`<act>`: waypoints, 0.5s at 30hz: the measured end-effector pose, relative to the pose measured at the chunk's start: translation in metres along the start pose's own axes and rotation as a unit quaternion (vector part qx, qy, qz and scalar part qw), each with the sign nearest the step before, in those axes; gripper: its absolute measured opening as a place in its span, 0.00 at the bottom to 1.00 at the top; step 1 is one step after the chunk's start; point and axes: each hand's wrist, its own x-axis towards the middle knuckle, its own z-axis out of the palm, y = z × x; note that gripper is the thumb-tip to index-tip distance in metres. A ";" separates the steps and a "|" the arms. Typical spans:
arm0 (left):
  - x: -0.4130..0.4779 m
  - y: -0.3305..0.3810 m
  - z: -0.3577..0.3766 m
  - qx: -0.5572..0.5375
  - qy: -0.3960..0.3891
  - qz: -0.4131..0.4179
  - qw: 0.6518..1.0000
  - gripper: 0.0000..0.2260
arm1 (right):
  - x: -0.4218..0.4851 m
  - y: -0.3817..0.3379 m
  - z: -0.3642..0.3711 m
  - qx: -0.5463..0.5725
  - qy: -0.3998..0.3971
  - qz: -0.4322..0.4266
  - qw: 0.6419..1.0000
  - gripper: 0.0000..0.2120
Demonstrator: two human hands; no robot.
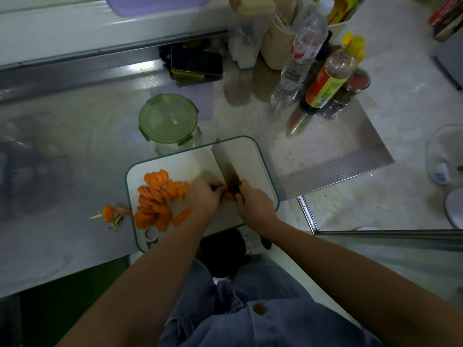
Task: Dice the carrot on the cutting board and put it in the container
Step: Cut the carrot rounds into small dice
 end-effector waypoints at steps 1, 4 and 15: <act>-0.001 0.001 0.000 -0.005 0.000 -0.001 1.000 0.05 | 0.000 0.001 -0.002 0.006 0.004 0.000 1.000 0.20; -0.001 0.000 0.001 -0.012 -0.005 -0.005 1.000 0.05 | 0.000 -0.002 -0.011 -0.014 0.016 -0.021 1.000 0.21; -0.003 0.004 0.002 -0.036 0.008 -0.033 0.999 0.06 | -0.006 -0.011 -0.022 -0.079 -0.023 -0.040 0.996 0.23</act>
